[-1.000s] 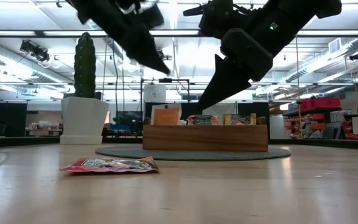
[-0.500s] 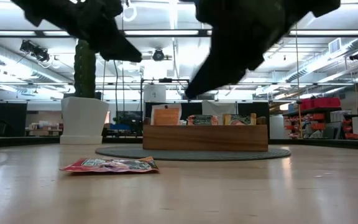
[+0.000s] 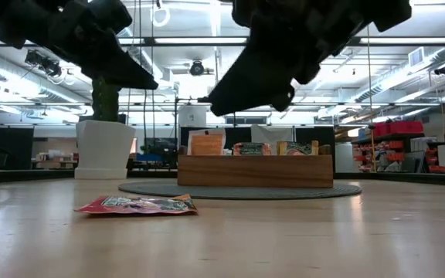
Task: Pick & Place Tea
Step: Put the orange tea bag into the middle section of the wooden organizer
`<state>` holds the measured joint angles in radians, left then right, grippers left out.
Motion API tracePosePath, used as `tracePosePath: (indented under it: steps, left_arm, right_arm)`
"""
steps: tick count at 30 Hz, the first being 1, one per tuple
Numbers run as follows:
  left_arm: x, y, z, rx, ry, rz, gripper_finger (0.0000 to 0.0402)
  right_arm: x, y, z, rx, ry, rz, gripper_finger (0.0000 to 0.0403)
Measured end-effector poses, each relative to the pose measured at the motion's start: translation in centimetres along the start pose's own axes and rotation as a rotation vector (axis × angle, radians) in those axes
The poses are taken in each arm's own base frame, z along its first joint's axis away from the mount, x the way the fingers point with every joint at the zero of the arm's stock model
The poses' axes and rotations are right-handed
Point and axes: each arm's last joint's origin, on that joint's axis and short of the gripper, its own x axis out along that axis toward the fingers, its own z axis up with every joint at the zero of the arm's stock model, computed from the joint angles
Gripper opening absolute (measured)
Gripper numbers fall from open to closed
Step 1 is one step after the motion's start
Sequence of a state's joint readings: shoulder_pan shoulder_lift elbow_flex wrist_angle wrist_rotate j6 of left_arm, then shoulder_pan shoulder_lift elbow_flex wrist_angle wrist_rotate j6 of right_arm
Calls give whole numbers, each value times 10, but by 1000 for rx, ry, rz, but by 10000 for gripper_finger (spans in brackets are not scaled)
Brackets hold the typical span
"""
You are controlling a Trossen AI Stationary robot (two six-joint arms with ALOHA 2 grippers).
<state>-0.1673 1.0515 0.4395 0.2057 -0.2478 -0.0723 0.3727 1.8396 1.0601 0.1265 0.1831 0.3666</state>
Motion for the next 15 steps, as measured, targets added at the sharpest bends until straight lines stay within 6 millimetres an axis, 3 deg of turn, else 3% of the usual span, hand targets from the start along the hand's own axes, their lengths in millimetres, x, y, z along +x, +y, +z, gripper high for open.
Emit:
tracePosePath:
  steps: [11,15]
  left_arm:
    - [0,0,-1,-24,-11,-2,144]
    - [0,-1,-1,-23,-10,-6,144]
  right_arm:
    - [37,-1,-19,-134,-32,-28,238]
    - [51,-2,-31,-172,10,-41,261]
